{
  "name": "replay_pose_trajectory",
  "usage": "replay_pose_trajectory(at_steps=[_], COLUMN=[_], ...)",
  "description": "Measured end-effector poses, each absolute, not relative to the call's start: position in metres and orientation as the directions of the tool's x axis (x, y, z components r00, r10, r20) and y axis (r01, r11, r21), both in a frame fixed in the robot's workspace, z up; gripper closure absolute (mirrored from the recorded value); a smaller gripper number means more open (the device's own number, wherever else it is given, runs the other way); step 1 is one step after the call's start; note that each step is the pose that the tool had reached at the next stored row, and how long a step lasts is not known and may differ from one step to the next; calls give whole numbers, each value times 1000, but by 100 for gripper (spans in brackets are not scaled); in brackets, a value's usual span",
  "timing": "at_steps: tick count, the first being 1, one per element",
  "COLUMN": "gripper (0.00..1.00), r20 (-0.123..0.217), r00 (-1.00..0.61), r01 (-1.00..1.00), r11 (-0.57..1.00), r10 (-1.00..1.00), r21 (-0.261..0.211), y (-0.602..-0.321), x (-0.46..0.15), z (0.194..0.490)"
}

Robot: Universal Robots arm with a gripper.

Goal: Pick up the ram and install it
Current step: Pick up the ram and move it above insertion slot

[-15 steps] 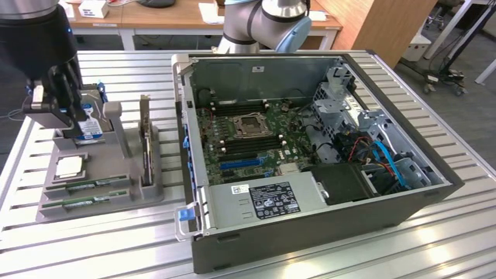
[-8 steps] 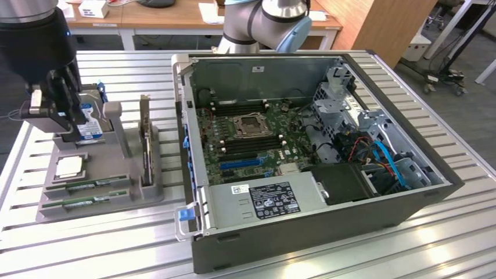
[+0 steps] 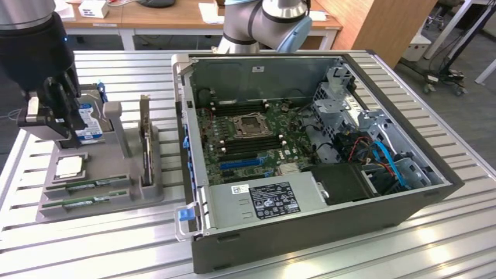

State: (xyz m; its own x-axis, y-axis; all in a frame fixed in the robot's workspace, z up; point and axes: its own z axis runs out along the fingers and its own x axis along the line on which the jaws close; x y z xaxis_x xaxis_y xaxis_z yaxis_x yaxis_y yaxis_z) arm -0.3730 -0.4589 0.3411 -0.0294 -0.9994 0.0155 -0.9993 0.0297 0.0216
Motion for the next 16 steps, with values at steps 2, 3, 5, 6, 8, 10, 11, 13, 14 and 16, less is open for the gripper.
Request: replay_pose_trajectory(at_steps=[2, 3, 5, 6, 8, 10, 11, 13, 14, 16], gripper=[58, 58, 58, 58, 58, 58, 58, 58, 58, 58], r20=[16, 15, 15, 15, 15, 16, 15, 15, 15, 15], r00=[-29, -29, -29, -29, -29, -29, -29, -29, -29, -29], r01=[-999, -999, -999, -999, -999, -999, -999, -999, -999, -999], r11=[30, 30, 30, 30, 30, 30, 30, 30, 30, 30], r10=[-999, -999, -999, -999, -999, -999, -999, -999, -999, -999], r21=[22, 22, 22, 22, 22, 22, 22, 22, 22, 22], y=[-459, -459, -459, -459, -459, -459, -459, -459, -459, -459], x=[-373, -373, -373, -373, -373, -373, -373, -373, -373, -373], z=[341, 341, 341, 341, 340, 338, 336, 333, 331, 317])
